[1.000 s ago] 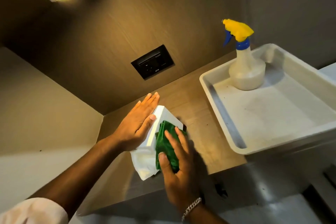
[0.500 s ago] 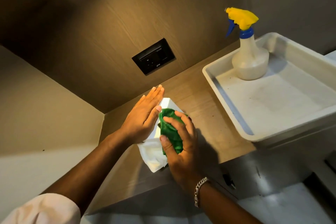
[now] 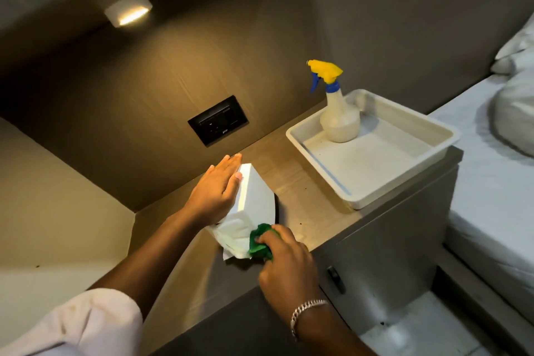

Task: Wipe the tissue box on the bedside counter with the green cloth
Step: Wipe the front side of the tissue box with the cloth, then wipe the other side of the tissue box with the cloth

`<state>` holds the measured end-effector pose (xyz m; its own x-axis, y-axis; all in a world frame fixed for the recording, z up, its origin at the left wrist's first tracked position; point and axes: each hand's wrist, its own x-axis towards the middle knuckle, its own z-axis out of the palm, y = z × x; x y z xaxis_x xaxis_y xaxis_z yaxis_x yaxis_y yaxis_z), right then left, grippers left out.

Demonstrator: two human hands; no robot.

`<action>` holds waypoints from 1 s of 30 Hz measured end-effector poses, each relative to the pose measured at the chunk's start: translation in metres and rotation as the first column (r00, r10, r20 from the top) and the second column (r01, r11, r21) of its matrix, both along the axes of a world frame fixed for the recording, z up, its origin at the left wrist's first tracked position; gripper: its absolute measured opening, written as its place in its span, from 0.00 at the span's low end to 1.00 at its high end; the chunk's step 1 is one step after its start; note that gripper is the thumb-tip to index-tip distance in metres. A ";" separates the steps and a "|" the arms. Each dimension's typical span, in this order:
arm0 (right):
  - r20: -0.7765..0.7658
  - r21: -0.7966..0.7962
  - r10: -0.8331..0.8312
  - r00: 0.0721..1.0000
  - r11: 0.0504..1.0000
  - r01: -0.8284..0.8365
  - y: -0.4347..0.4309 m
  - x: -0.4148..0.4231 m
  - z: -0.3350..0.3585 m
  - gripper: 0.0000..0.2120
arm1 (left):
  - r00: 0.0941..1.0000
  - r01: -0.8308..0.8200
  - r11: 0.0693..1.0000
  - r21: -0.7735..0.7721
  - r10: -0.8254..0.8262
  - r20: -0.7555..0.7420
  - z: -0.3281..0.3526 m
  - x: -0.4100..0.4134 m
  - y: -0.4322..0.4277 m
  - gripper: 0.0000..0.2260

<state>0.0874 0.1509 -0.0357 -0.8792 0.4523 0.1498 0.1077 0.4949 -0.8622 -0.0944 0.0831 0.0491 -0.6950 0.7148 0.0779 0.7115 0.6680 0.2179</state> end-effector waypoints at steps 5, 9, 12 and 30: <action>0.386 0.452 0.027 0.922 0.866 -0.214 0.017 -0.006 0.042 0.17 | 0.999 -0.013 0.999 -0.035 0.014 0.038 0.013 0.014 0.003 0.24; 0.444 0.470 0.016 0.896 0.847 -0.249 0.044 0.008 0.050 0.15 | 0.931 -0.045 0.996 -0.071 0.068 0.358 0.047 0.019 0.003 0.33; 0.407 0.391 -0.019 0.913 0.907 -0.155 0.067 0.027 0.048 0.14 | 0.860 0.077 0.971 -0.226 0.050 0.508 0.065 0.016 -0.001 0.48; -0.108 -0.509 0.169 0.980 0.837 -0.201 0.096 0.013 0.020 0.21 | 0.650 -0.642 0.612 -0.461 0.754 0.095 0.056 0.017 0.051 0.51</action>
